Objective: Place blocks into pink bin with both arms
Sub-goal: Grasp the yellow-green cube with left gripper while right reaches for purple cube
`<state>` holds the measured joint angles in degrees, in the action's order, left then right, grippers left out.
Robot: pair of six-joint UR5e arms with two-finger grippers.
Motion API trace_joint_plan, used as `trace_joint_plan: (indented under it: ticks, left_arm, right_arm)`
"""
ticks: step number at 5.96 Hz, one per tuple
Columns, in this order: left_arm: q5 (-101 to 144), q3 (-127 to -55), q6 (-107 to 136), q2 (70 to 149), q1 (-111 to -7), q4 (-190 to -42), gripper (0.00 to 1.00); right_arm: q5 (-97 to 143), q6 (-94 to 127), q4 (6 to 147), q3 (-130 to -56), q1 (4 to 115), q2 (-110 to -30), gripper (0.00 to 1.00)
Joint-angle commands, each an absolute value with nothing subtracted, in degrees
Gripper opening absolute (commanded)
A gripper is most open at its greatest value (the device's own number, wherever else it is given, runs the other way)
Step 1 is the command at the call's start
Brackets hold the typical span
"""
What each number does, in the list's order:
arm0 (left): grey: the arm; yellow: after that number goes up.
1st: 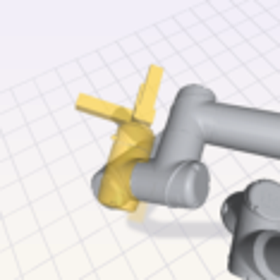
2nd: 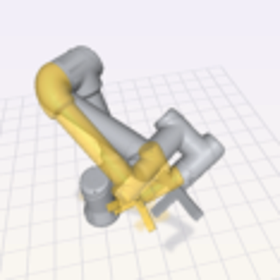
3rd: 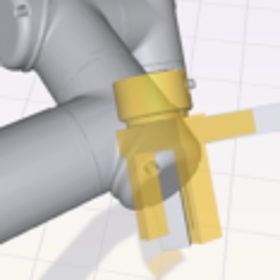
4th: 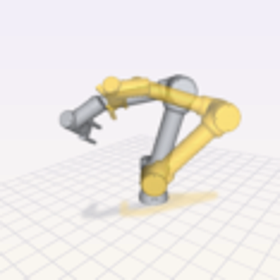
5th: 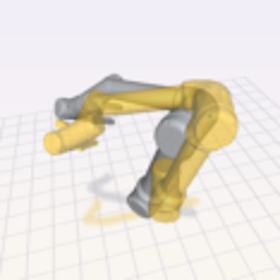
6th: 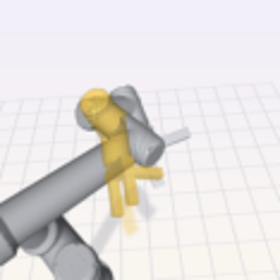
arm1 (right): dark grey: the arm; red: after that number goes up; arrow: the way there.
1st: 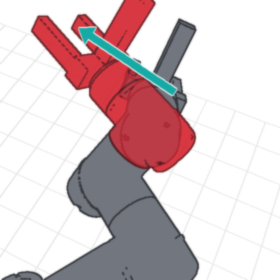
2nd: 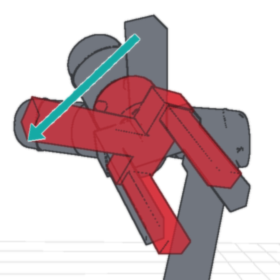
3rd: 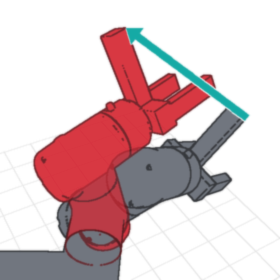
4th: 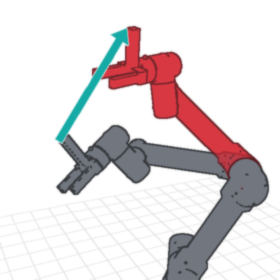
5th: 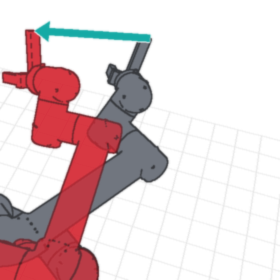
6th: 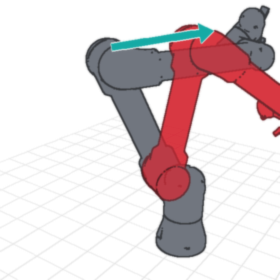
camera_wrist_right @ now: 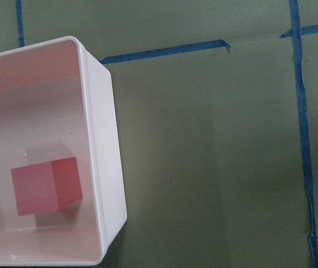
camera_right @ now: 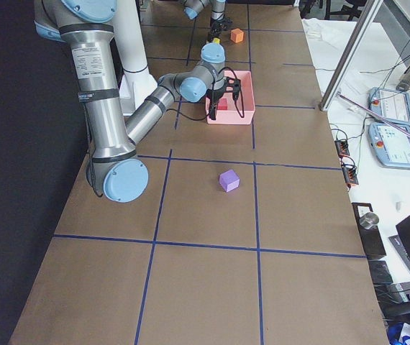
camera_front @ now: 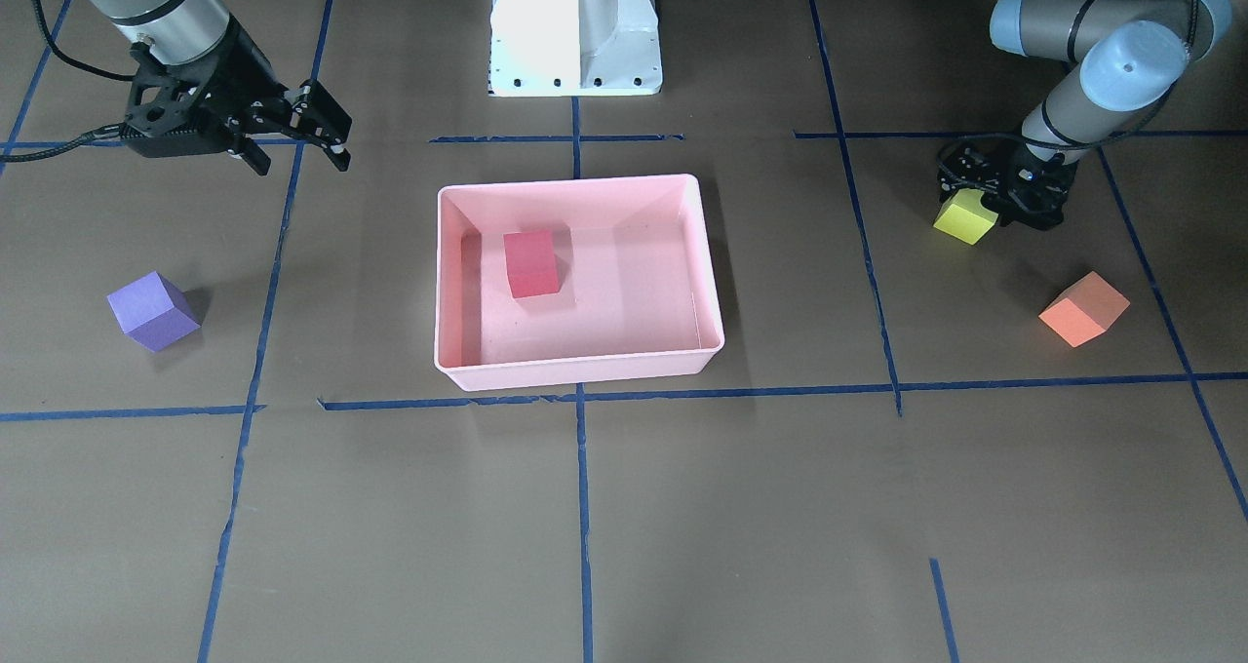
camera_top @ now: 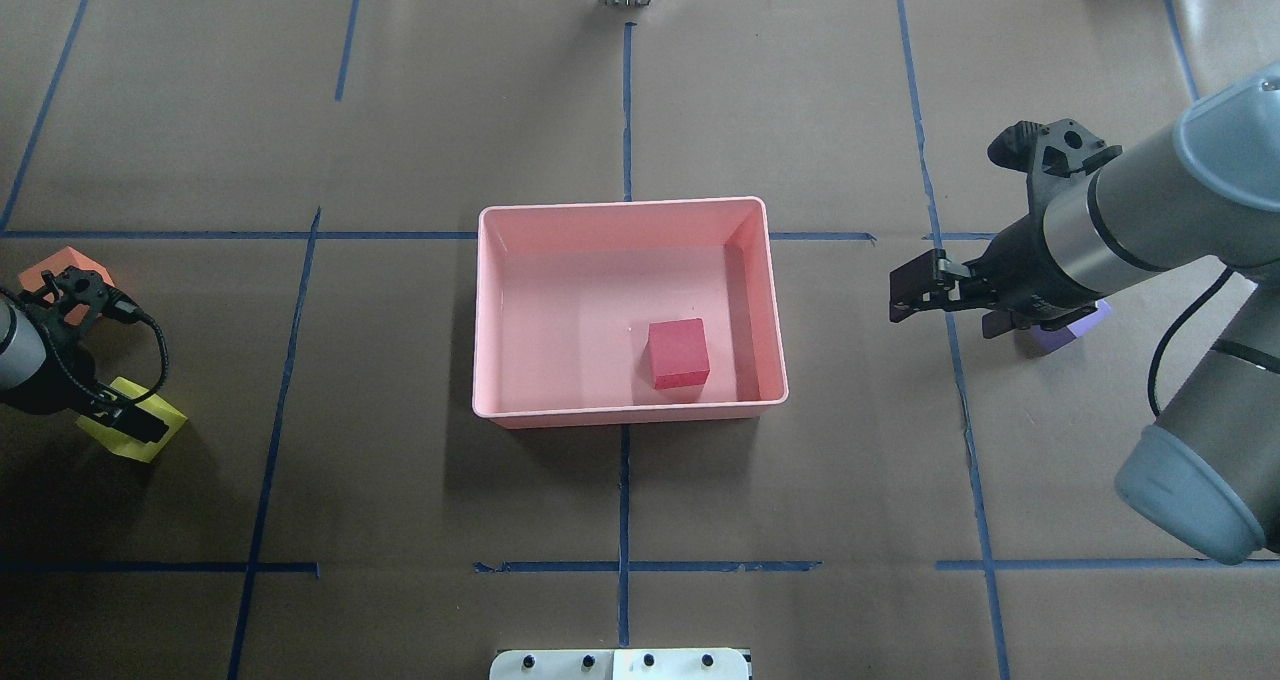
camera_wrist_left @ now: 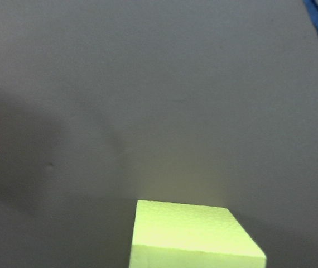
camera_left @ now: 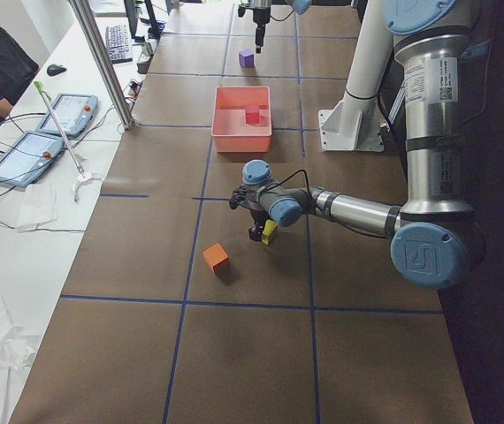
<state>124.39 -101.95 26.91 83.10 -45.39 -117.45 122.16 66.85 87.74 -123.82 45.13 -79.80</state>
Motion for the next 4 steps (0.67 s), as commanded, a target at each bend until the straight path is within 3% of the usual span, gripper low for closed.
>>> trace_joint_plan:
  ticks: [1,2,4]
  left_arm:
    - [124.5,-101.9,38.4,85.5,-45.4,-118.1,0.19]
    - [125.3,-102.6,43.4,89.1,-45.4,-118.3,0.06]
    - [133.0,-106.4,54.8,99.4,-45.4,-117.8,0.05]
  right_arm:
    - [122.6,57.2,87.4,-125.1,47.4,-86.1,1.0]
    - [122.8,50.4,87.2,-124.9,49.6,-88.9,1.0]
    - [123.0,43.1,87.3,-123.1,54.4,-92.0,1.0]
